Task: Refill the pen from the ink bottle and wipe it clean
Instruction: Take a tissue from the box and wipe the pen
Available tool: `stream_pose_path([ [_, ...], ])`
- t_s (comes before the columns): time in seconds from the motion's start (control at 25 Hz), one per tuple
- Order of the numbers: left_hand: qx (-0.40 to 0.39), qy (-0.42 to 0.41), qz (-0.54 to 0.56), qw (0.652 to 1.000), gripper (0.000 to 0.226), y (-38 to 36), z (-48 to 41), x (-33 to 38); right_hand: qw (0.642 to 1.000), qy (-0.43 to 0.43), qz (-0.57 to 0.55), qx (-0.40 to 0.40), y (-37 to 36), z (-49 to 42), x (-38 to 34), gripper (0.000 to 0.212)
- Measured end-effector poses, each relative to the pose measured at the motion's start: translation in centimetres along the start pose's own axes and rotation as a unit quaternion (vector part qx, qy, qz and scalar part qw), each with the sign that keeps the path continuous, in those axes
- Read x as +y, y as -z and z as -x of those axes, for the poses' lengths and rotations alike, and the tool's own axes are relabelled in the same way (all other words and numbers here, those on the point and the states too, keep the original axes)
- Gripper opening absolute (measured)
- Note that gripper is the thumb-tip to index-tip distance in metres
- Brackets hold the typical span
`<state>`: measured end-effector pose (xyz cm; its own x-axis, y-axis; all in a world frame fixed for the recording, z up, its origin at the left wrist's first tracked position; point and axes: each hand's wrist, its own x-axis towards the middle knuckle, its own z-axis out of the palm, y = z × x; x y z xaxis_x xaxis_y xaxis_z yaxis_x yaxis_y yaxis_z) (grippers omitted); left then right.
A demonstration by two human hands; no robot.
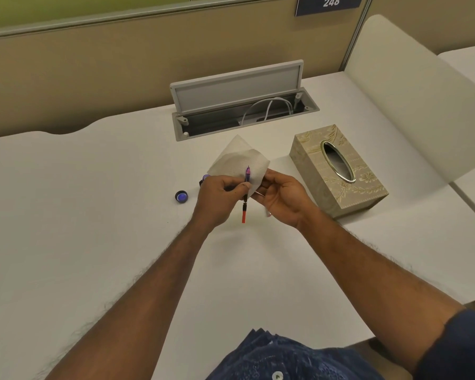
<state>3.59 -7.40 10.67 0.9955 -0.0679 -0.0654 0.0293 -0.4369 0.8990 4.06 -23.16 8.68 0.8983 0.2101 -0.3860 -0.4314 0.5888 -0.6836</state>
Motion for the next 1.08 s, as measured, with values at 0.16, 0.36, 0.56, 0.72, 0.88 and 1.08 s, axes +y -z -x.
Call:
stream_pose_path([
  [0.16, -0.022, 0.027, 0.036, 0.999, 0.018, 0.1, -0.1, 0.4, 1.0, -0.006, -0.009, -0.009, -0.4, 0.2, -0.3, 0.038],
  [0.36, -0.062, 0.046, 0.081, 0.994, 0.023, 0.1, -0.1, 0.6, 0.999, -0.02, -0.032, -0.004, -0.5, 0.2, -0.2, 0.037],
  [0.56, -0.077, 0.051, 0.091, 0.992, 0.023, -0.3, 0.3, 0.9, 1.0, -0.014, -0.018, 0.002, -0.7, 0.1, -0.1, 0.025],
  [0.72, -0.096, 0.051, 0.1, 0.989, 0.019, -0.3, 0.3, 0.9, 0.999, -0.009, -0.01, 0.035, -0.6, -0.2, -0.1, 0.03],
  [0.88, -0.09, 0.036, 0.101, 0.99, 0.015, -0.5, 0.4, 0.9, 0.999, 0.003, -0.02, 0.045, -0.3, -0.1, 0.2, 0.033],
  [1.08, -0.05, 0.044, 0.053, 0.996, 0.018, -1.0, 0.2, 0.7, 0.996, 0.039, 0.0, 0.076, 0.0, -0.2, 0.2, 0.027],
])
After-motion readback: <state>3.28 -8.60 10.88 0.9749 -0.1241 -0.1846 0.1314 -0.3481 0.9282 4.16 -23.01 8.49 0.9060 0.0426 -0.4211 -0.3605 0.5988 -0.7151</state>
